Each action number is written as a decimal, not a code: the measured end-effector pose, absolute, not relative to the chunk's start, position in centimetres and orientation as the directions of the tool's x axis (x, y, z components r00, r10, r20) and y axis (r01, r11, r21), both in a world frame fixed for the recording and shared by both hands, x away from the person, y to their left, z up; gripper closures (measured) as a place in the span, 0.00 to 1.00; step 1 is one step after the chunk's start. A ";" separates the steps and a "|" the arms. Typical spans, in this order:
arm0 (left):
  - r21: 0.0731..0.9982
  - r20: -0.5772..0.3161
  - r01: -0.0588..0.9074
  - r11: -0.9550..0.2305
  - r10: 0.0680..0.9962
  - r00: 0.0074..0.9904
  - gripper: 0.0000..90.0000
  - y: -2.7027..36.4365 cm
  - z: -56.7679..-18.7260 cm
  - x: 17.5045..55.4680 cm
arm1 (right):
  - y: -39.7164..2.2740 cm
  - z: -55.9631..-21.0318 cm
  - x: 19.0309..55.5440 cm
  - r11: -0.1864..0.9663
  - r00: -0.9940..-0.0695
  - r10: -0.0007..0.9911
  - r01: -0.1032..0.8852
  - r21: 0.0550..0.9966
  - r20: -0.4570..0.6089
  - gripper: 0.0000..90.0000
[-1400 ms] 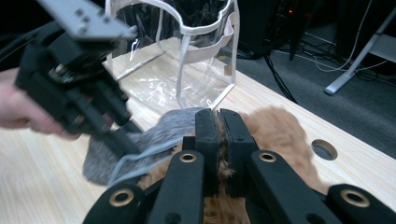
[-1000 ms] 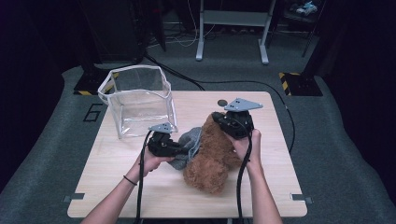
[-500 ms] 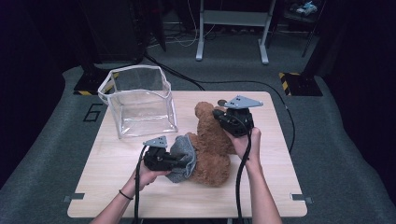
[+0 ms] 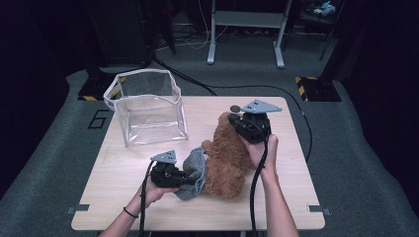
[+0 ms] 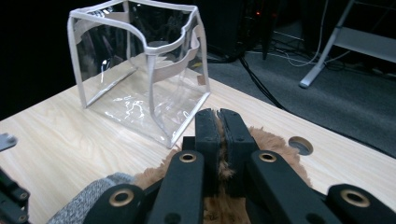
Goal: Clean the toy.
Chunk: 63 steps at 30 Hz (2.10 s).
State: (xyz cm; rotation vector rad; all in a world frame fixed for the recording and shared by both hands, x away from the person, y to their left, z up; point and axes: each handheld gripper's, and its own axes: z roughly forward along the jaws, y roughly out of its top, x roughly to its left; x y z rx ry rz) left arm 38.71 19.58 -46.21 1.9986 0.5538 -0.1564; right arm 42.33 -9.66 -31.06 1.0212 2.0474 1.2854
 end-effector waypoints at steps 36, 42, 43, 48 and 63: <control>0.870 -0.135 0.416 -0.266 0.682 0.719 0.89 24.2 -40.1 41.5 | -11.0 -32.0 42.4 0.204 -0.510 0.860 0.404 0.892 0.034 0.97; 0.870 -0.133 0.419 -0.261 0.692 0.709 0.89 24.5 -39.8 41.6 | -11.2 -31.7 42.2 0.202 -0.518 0.855 0.395 0.896 0.036 0.97; 0.867 -0.132 0.420 -0.269 0.689 0.713 0.89 24.6 -39.7 41.6 | -11.2 -31.7 42.2 0.206 -0.523 0.852 0.391 0.897 0.032 0.97; 0.862 -0.119 0.420 -0.282 0.694 0.710 0.89 24.8 -39.4 41.6 | -11.2 -31.5 42.1 0.203 -0.531 0.847 0.391 0.898 0.040 0.97; 0.834 -0.067 0.445 -0.325 0.742 0.667 0.88 26.8 -40.1 40.7 | -11.8 -31.4 41.5 0.187 -0.530 0.846 0.395 0.899 0.057 0.97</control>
